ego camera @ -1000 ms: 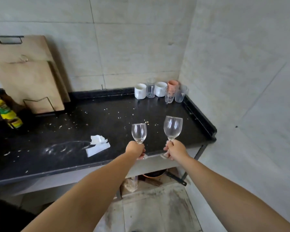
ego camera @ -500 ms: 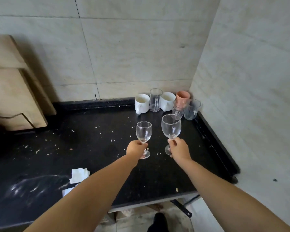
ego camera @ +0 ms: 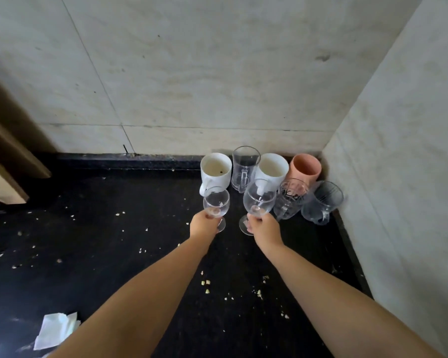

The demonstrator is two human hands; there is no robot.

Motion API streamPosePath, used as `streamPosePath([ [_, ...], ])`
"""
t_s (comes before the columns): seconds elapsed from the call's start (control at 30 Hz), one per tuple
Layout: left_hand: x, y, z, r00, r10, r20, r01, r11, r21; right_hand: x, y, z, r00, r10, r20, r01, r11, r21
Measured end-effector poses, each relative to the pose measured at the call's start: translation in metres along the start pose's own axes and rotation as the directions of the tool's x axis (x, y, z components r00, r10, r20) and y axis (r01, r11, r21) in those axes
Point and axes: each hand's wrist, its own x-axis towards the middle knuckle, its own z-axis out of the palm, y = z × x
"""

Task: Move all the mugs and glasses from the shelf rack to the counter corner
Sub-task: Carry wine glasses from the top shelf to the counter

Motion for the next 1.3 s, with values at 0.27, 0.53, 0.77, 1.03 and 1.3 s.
streamPosePath([
  [0.27, 0.033, 0.009, 0.018, 0.999, 0.021, 0.035, -0.022, 0.999, 0.026, 0.042, 0.0, 0.011, 0.997, 0.02, -0.07, -0.022, 0.999, -0.034],
  [0.53, 0.047, -0.002, 0.017, 0.999, 0.036, 0.032, -0.036, 0.999, 0.017, 0.045, 0.011, 0.021, 0.997, 0.038, -0.065, -0.038, 0.999, 0.002],
  [0.77, 0.047, -0.002, 0.016, 0.998, 0.058, 0.012, -0.059, 0.991, 0.119, 0.041, 0.005, 0.022, 0.996, 0.033, -0.077, -0.034, 0.999, -0.015],
  [1.03, 0.018, 0.005, -0.01, 0.996, 0.089, -0.032, -0.078, 0.968, 0.24, 0.0, 0.0, 0.005, 0.994, 0.054, -0.092, -0.068, 0.986, -0.154],
  [1.3, -0.028, 0.022, -0.029, 0.965, 0.255, 0.055, -0.245, 0.819, 0.519, -0.052, -0.022, -0.007, 0.991, -0.107, -0.076, 0.059, 0.884, -0.464],
])
